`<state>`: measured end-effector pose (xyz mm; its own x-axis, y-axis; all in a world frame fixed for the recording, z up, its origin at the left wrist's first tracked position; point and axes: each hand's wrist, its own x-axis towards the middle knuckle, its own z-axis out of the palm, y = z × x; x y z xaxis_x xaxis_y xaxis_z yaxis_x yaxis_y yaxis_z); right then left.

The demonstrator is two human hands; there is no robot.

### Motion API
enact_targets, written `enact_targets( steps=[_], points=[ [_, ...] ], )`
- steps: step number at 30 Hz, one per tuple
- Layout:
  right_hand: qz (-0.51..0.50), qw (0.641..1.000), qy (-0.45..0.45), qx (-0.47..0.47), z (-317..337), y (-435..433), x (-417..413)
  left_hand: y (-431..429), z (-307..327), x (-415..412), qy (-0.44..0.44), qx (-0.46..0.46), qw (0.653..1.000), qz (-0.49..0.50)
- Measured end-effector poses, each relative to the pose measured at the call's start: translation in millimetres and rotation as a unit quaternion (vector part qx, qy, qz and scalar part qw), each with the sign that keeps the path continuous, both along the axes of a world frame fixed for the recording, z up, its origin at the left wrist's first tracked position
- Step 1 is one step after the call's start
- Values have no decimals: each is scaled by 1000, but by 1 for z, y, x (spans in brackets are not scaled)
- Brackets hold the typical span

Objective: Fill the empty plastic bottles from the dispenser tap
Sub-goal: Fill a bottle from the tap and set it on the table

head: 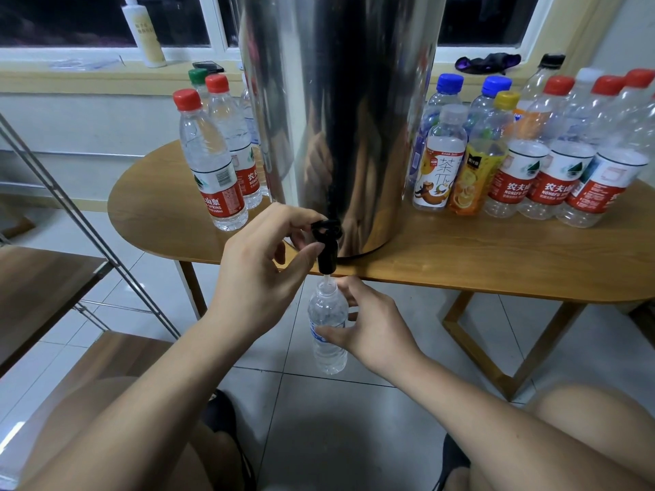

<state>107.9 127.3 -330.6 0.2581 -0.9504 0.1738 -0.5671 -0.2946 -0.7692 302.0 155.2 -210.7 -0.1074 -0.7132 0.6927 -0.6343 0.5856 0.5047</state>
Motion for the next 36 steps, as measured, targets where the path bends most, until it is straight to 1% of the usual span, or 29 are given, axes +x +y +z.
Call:
enact_targets(
  steps=[10,15,19,23,28,36],
  points=[
    [-5,1000,0,1,1,2,-1,-4,2,9,-4,21,1000,-18],
    [-9,1000,-15,14,3,2,-2,-12,0,23,18,57,998,3],
    [-16,1000,-24,11,3,3,-2,-27,-11,44,-50,98,993,52],
    [-10,1000,-19,12,5,6,-5,-41,-29,60,-117,144,978,91],
    [-2,1000,-15,14,8,10,-6,-51,-44,68,-132,182,969,100],
    [5,1000,-15,13,13,16,-11,-55,-48,67,-173,172,964,105]
  ],
)
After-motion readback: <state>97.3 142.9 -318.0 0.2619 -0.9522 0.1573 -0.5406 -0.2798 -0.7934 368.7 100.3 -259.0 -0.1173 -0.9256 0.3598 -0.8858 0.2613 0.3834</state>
